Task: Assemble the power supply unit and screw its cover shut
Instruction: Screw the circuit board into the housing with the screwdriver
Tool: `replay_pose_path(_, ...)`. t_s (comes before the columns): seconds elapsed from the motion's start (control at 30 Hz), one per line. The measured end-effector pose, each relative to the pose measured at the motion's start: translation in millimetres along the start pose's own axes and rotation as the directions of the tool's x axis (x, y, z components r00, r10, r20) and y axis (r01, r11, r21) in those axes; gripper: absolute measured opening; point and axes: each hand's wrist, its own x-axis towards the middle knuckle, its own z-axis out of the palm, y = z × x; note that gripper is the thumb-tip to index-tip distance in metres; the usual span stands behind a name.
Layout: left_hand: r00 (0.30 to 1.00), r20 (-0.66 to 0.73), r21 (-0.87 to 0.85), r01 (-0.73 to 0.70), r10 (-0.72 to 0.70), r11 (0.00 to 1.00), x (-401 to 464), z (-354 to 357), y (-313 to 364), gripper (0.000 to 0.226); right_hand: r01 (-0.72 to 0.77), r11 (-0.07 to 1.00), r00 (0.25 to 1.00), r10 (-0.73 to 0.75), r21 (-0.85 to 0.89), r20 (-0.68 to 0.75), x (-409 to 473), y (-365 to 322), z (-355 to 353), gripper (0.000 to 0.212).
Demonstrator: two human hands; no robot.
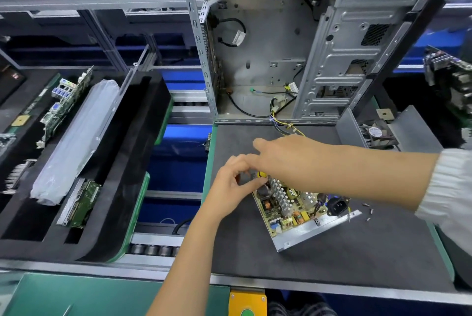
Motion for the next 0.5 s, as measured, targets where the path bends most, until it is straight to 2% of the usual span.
replay_pose_path(0.07, 0.998, 0.057, 0.013, -0.009, 0.008, 1.000, 0.0, -2.7, -0.5, 0.041, 0.014, 1.000, 1.000, -0.014, 0.009, 0.009, -2.3, 3.4, -0.2, 0.037)
replay_pose_path(0.17, 0.997, 0.023, -0.023, 0.078, -0.077, 0.997, 3.0, -1.8, 2.8, 0.035, 0.017, 0.998, 1.000, -0.016, -0.059, 0.017, 0.7, 4.1, -3.9, 0.033)
replay_pose_path(0.27, 1.000, 0.011, -0.033, 0.030, -0.030, 0.999, 5.4, 0.2, 7.3, 0.035, -0.033, 0.998, 0.995, 0.037, -0.050, 0.088, 4.6, -1.1, -4.2, 0.018)
replay_pose_path(0.37, 0.997, 0.076, -0.034, 0.013, -0.010, 0.999, 6.4, -3.6, 10.2, 0.027, -0.035, 0.996, 0.998, 0.039, -0.079, 0.055, 6.4, -3.1, -2.7, 0.016)
replay_pose_path(0.43, 0.991, 0.136, -0.019, 0.021, -0.018, 1.000, 5.7, -6.4, 10.2, 0.022, -0.072, 0.997, 0.996, 0.074, -0.037, 0.045, 7.0, -0.3, -1.6, 0.012)
replay_pose_path(0.5, 0.984, 0.175, 0.001, 0.025, -0.025, 1.000, 4.7, -8.3, 10.6, 0.016, -0.104, 0.995, 0.994, 0.104, 0.008, 0.028, 6.9, 2.6, -0.9, 0.022)
